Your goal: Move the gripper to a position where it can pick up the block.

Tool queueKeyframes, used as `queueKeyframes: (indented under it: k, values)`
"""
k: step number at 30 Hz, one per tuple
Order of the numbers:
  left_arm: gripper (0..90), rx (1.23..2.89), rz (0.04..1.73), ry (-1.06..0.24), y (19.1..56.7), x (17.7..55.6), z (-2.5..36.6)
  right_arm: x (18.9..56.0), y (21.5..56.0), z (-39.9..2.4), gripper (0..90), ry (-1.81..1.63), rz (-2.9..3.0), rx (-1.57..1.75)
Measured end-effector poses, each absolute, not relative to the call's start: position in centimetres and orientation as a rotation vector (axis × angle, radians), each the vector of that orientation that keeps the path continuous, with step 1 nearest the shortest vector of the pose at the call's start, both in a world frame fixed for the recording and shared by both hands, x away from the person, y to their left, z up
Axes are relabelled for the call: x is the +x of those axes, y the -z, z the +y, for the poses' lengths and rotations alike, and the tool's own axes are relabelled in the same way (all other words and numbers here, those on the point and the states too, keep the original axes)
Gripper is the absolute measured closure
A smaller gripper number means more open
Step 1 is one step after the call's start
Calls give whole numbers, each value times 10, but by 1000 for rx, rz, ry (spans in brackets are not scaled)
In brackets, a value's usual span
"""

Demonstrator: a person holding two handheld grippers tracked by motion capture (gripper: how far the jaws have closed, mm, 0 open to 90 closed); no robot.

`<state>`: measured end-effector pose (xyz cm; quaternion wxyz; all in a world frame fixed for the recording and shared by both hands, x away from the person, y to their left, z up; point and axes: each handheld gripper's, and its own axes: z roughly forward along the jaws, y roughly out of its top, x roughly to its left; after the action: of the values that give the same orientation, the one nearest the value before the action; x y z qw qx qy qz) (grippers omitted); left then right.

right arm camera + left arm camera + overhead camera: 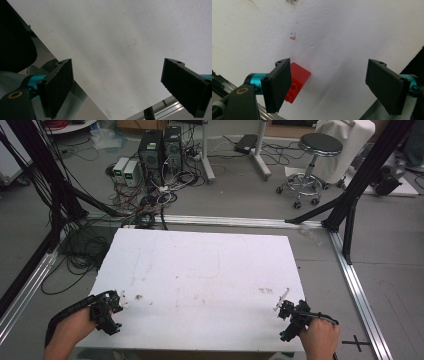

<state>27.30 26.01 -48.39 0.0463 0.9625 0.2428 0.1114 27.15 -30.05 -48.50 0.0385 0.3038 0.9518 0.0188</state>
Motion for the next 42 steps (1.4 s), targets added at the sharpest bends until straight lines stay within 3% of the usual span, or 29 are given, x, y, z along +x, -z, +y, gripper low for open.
queueKeyframes:
  k: [26,42]
  values:
    - [215,2911,751,-344,478,271,263,271,482,-298,104,-77,2931,933]
    - [215,2926,516,-277,466,278,260,269,477,-302,104,-109,2920,943]
